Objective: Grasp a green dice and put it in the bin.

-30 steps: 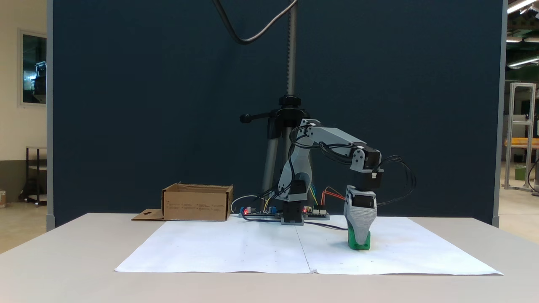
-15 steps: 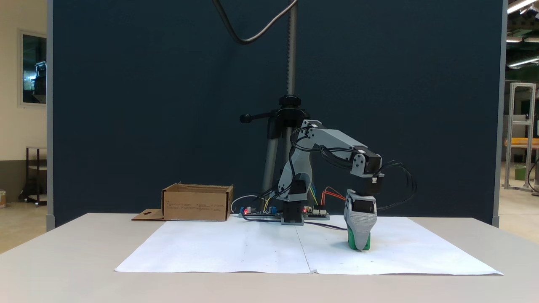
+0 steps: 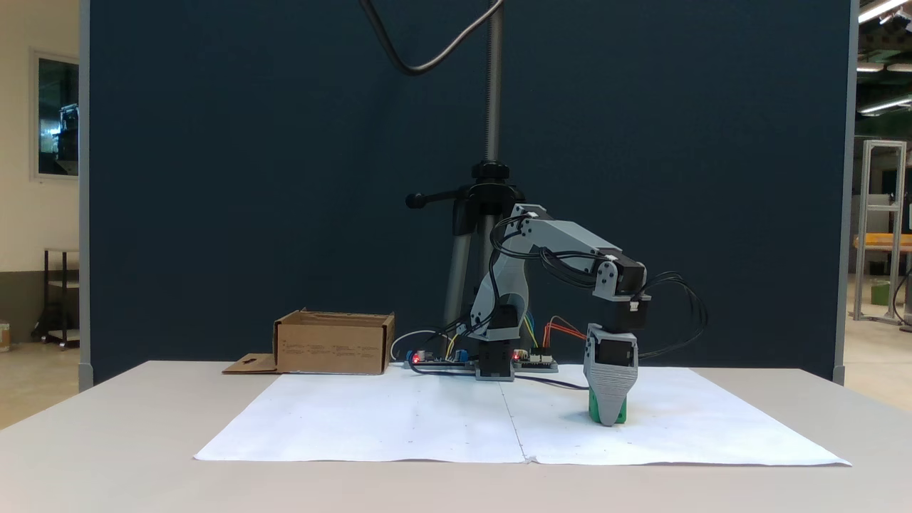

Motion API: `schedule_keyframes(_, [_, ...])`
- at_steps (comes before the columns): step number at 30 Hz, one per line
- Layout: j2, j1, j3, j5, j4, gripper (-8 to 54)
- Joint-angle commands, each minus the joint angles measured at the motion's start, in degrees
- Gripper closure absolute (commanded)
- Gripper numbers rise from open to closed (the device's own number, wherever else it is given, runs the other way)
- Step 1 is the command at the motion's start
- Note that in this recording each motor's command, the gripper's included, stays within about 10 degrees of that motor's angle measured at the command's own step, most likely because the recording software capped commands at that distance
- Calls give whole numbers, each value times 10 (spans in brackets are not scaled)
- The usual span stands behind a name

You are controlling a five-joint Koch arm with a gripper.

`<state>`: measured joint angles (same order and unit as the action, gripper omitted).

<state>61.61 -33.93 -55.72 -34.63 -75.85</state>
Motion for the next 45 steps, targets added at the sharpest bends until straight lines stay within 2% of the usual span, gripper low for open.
schedule_keyframes(1, [8,-9,20,-37,-2,278])
schedule_keyframes(3, [8,-8,20,-38,-2,338])
schedule_keyframes(4, [8,-8,20,-38,-2,340])
schedule_keyframes(13, [15,-8,20,-34,-2,340])
schedule_keyframes(25, [222,4,21,-25,-18,340])
schedule_keyframes(29, [265,1,21,-25,-32,340])
schedule_keyframes(38, [276,12,22,-15,-42,340])
schedule_keyframes(45, [287,124,22,60,-48,340])
